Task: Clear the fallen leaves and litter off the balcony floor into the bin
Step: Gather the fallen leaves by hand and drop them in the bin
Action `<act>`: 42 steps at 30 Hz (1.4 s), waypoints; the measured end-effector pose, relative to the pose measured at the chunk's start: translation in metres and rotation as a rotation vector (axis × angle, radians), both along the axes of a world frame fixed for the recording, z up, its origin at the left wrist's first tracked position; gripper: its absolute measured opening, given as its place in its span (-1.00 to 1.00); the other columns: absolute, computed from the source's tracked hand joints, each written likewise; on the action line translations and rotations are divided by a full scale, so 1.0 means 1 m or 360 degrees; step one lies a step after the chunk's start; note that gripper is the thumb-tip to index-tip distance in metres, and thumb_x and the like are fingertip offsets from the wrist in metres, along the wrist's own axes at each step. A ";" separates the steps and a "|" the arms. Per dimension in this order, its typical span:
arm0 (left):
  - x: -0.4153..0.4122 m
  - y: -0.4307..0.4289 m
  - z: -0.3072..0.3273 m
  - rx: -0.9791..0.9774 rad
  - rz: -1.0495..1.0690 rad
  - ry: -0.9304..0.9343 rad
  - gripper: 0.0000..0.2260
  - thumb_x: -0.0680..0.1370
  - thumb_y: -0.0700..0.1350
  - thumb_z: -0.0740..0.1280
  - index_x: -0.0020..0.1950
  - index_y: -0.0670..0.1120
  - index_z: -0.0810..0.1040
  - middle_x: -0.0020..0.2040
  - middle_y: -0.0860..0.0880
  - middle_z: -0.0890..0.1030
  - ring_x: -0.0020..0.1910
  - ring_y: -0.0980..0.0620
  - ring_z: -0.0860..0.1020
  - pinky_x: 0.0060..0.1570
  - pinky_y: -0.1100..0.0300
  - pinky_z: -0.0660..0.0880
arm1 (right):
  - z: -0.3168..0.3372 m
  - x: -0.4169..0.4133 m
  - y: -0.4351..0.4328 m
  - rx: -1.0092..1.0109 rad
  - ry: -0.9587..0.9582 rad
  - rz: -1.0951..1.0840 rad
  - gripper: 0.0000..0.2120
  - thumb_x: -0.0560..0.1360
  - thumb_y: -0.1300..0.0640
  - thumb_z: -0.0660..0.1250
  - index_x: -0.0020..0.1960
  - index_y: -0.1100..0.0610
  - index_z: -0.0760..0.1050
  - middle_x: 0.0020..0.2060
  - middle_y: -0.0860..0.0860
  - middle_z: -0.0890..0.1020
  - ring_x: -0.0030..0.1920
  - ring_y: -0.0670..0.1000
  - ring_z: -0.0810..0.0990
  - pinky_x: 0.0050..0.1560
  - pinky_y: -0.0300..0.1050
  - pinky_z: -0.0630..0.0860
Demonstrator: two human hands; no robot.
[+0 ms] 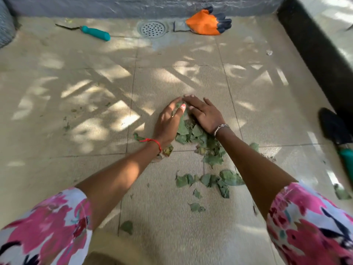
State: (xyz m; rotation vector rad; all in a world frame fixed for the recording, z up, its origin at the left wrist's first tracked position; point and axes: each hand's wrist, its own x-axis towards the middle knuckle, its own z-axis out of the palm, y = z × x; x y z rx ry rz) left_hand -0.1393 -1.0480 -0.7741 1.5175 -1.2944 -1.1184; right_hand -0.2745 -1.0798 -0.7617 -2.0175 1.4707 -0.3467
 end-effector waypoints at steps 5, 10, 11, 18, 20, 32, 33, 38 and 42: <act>-0.014 0.019 0.002 -0.0049 0.0077 0.0015 -0.65 0.58 0.03 0.16 0.32 -0.03 0.47 0.29 -0.01 0.52 0.28 0.03 0.45 0.29 0.14 0.37 | 0.009 -0.002 0.037 0.0151 -0.0197 -0.0121 -0.61 0.64 0.03 0.01 0.45 -0.05 0.22 0.47 -0.04 0.23 0.48 -0.01 0.10 0.32 -0.30 0.03; -0.017 0.037 0.004 -0.0061 0.0056 0.0087 -0.53 0.46 0.16 0.14 0.27 -0.02 0.50 0.22 -0.01 0.56 0.22 0.05 0.50 0.27 0.05 0.42 | 0.000 -0.003 0.052 0.0139 -0.0322 -0.0191 -0.53 0.50 -0.12 -0.01 0.37 -0.10 0.35 0.39 -0.09 0.38 0.47 0.05 0.17 0.36 0.02 0.17; -0.016 0.040 0.004 -0.0043 0.0029 0.0119 -0.50 0.44 0.19 0.14 0.27 -0.02 0.50 0.22 -0.02 0.56 0.22 0.04 0.50 0.28 0.03 0.41 | -0.001 -0.003 0.055 0.0124 -0.0351 -0.0193 -0.51 0.48 -0.13 -0.02 0.37 -0.11 0.36 0.38 -0.09 0.40 0.47 0.04 0.18 0.36 0.04 0.18; 0.012 0.043 0.017 0.0246 -0.0120 0.0515 -0.62 0.59 0.00 0.14 0.25 -0.23 0.49 0.23 -0.14 0.54 0.26 0.03 0.47 0.23 0.32 0.32 | -0.010 0.004 0.072 0.0226 -0.0597 -0.0097 -0.56 0.47 -0.19 0.04 0.30 -0.20 0.41 0.31 -0.11 0.47 0.40 -0.02 0.33 0.44 0.11 0.13; 0.030 0.040 0.022 0.0222 -0.0111 0.0489 -0.64 0.61 -0.06 0.12 0.25 -0.27 0.48 0.25 -0.17 0.53 0.29 0.00 0.46 0.25 0.30 0.29 | -0.002 0.012 0.075 0.0261 -0.0877 -0.0073 -0.58 0.49 -0.02 0.10 0.31 -0.01 0.43 0.30 -0.01 0.49 0.34 -0.04 0.41 0.43 0.02 0.23; 0.179 0.053 0.004 -0.0206 0.0074 -0.0850 -0.44 0.42 0.18 0.14 0.22 -0.20 0.49 0.38 -0.12 0.39 0.46 -0.06 0.22 0.46 0.10 0.09 | -0.018 0.091 0.030 -0.0205 0.0274 -0.0164 -0.32 0.53 -0.27 -0.12 0.52 0.09 -0.01 0.53 0.04 -0.02 0.52 -0.01 -0.08 0.50 -0.03 -0.20; 0.189 0.056 0.004 -0.0202 0.0116 -0.0950 -0.41 0.41 0.19 0.13 0.25 -0.20 0.47 0.40 -0.13 0.36 0.47 -0.09 0.19 0.46 0.06 0.08 | -0.020 0.099 0.033 -0.0249 0.0288 -0.0087 -0.28 0.49 -0.29 -0.16 0.52 0.09 0.00 0.52 0.02 0.00 0.52 -0.02 -0.06 0.50 -0.04 -0.19; 0.237 0.048 -0.005 0.0079 0.0497 -0.1146 -0.37 0.53 0.09 0.25 0.47 -0.21 0.17 0.52 -0.20 0.09 0.52 -0.14 0.02 0.47 0.04 -0.03 | -0.022 0.109 0.036 -0.0333 0.0157 0.0025 -0.19 0.40 -0.36 -0.23 0.50 0.07 0.10 0.50 -0.01 0.14 0.50 -0.05 0.07 0.50 -0.05 -0.14; 0.230 0.026 -0.011 0.0147 0.0483 -0.1327 -0.37 0.58 0.09 0.20 0.51 -0.22 0.09 0.53 -0.18 0.08 0.53 -0.07 0.03 0.47 0.08 -0.05 | -0.021 0.110 0.037 -0.0308 0.0018 -0.0029 -0.30 0.47 -0.30 -0.11 0.48 0.06 0.15 0.46 0.03 0.26 0.46 -0.01 0.20 0.51 -0.07 -0.11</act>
